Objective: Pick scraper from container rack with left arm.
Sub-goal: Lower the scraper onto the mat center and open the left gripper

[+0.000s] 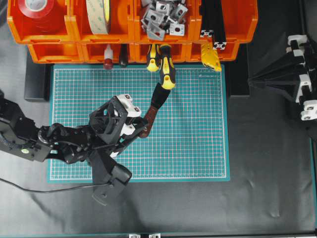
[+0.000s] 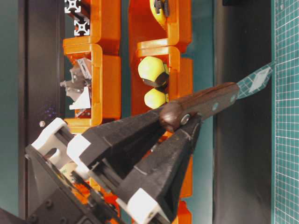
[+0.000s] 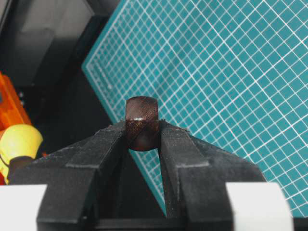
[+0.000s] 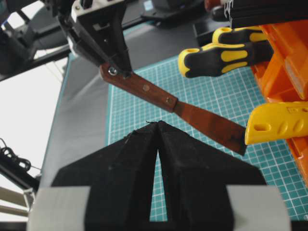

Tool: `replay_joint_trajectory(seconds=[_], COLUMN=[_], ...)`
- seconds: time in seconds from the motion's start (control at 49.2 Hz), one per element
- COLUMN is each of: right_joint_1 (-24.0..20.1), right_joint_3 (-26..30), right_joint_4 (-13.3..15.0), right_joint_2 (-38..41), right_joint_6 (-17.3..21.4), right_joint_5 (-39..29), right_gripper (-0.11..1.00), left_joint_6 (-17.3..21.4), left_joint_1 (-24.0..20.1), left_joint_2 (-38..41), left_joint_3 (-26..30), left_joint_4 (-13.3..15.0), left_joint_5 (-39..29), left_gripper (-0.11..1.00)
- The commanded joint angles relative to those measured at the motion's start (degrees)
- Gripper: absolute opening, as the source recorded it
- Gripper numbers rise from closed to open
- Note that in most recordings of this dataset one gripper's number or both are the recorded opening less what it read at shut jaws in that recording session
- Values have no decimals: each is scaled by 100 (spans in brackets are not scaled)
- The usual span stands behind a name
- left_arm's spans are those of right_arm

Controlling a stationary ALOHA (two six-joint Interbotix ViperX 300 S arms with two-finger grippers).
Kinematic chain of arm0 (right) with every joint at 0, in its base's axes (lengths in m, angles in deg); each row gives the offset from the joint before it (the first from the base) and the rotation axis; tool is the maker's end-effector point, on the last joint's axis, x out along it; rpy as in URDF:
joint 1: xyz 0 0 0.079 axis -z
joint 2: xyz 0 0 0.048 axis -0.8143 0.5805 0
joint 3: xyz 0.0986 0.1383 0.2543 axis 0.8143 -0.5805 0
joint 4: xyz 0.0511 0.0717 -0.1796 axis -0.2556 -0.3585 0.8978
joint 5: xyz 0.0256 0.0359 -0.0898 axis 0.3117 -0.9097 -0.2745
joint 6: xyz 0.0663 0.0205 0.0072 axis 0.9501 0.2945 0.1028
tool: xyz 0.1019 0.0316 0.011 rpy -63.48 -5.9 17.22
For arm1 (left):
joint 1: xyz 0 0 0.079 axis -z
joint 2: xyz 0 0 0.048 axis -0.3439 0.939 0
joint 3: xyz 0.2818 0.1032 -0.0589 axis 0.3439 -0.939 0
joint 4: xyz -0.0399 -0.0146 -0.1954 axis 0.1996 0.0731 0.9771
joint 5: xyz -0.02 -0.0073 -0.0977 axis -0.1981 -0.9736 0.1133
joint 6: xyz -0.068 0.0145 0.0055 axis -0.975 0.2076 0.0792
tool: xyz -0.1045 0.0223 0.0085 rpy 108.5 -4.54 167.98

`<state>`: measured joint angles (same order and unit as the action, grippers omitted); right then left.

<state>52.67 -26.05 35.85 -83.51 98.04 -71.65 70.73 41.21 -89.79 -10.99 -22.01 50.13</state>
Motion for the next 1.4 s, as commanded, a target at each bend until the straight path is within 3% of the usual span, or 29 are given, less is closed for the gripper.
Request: replay_joint_trajectory(seconds=[0.0,0.285,0.57,0.61,0.773,0.854,1.241,1.383], right_joint_1=[0,9,0,0,0,0,0,0], right_joint_3=[149,141,141,141,149,149,132,114], right_joint_4=[-9,-18,-18,-18,-18,-18,-18,-18], right_joint_2=[26,26,26,26,26,26,18,18], right_joint_6=[0,0,0,0,0,0,0,0], right_joint_5=[-18,-18,-26,-18,-26,-26,-26,-26], right_gripper=[1,1,1,1,1,1,1,1], left_joint_6=[-53,-220,-949,-1134,-2101,-2646,-5019,-5476], left_joint_1=[-35,-44,-44,-53,-35,9,501,563], left_joint_2=[-70,-70,-70,-79,-158,-237,-220,-220], left_joint_3=[35,-18,-211,-264,-536,-668,-1125,-1336], left_joint_4=[-35,-26,-26,-26,-26,-26,-26,-26], left_joint_5=[44,53,44,88,105,105,246,369], left_gripper=[21,21,22,28,76,89,90,90])
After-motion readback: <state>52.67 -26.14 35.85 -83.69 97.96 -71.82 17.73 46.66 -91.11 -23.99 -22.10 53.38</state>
